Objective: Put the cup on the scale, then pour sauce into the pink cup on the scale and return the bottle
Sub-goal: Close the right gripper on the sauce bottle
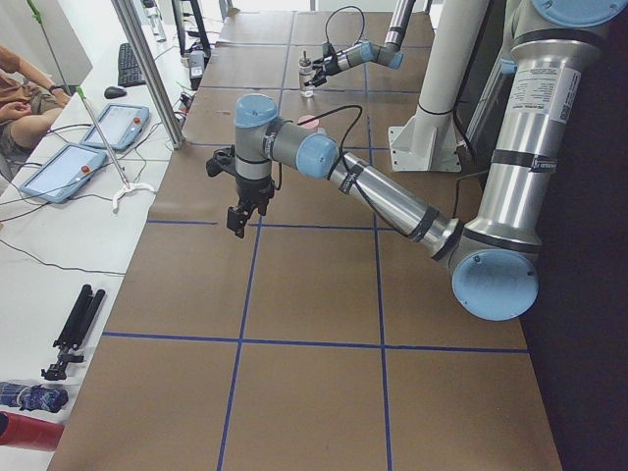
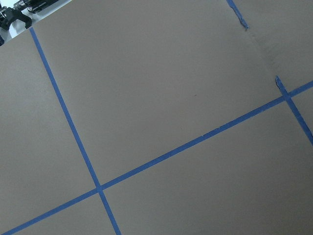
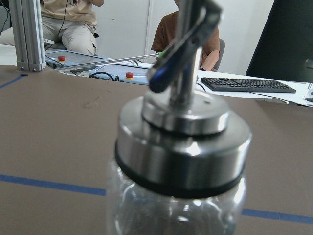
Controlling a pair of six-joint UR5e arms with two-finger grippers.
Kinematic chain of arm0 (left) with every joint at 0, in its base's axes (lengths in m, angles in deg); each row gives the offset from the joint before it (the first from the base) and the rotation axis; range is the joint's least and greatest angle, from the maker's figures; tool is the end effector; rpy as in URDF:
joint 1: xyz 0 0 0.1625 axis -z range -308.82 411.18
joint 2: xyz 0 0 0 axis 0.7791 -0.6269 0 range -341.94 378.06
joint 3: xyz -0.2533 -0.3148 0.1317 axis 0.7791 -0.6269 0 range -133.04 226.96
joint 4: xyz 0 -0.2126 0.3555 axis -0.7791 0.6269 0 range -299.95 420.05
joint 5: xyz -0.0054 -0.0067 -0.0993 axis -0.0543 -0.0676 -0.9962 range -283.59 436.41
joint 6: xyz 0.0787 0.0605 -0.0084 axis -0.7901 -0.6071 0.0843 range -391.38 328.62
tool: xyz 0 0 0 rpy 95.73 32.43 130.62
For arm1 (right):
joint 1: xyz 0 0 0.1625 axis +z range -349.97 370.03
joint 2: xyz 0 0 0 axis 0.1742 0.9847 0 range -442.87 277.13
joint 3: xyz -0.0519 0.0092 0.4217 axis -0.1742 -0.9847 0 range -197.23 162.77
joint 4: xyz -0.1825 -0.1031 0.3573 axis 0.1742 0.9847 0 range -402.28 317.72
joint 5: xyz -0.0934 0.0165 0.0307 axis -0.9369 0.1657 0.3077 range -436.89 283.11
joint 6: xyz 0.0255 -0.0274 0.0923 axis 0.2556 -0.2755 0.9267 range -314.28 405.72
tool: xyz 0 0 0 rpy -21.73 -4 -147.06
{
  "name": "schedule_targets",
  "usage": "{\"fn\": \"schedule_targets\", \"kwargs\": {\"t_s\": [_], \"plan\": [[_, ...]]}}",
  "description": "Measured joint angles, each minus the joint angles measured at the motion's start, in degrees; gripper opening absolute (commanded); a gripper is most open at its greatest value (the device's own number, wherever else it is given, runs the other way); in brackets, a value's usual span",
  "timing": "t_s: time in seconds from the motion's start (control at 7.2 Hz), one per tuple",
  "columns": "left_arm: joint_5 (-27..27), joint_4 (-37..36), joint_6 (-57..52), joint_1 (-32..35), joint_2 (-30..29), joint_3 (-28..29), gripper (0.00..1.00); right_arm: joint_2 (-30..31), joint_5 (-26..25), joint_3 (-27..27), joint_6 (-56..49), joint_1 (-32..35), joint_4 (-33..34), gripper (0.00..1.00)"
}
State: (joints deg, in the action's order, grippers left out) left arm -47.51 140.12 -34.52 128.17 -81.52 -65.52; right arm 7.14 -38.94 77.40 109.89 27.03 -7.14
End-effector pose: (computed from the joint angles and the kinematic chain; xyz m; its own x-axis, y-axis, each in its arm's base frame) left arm 0.0429 -0.5305 0.4124 0.7487 0.4404 -0.4955 -0.2498 0.8798 0.4045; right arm -0.4107 -0.3471 0.5012 0.7985 -0.0362 0.6009 -0.5349 0.4154 0.7358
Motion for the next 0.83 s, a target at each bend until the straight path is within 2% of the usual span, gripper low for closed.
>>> {"fn": "schedule_targets", "kwargs": {"t_s": [0.69,0.83], "plan": [[0.0,-0.1,0.0,0.0,-0.3,0.0,1.0,-1.5,1.8,-1.3,-0.1,1.3,-0.2,1.0],[0.0,-0.2,0.1,0.0,-0.3,-0.1,1.0,-1.5,2.2,-1.3,-0.1,1.6,-0.2,0.92]]}}
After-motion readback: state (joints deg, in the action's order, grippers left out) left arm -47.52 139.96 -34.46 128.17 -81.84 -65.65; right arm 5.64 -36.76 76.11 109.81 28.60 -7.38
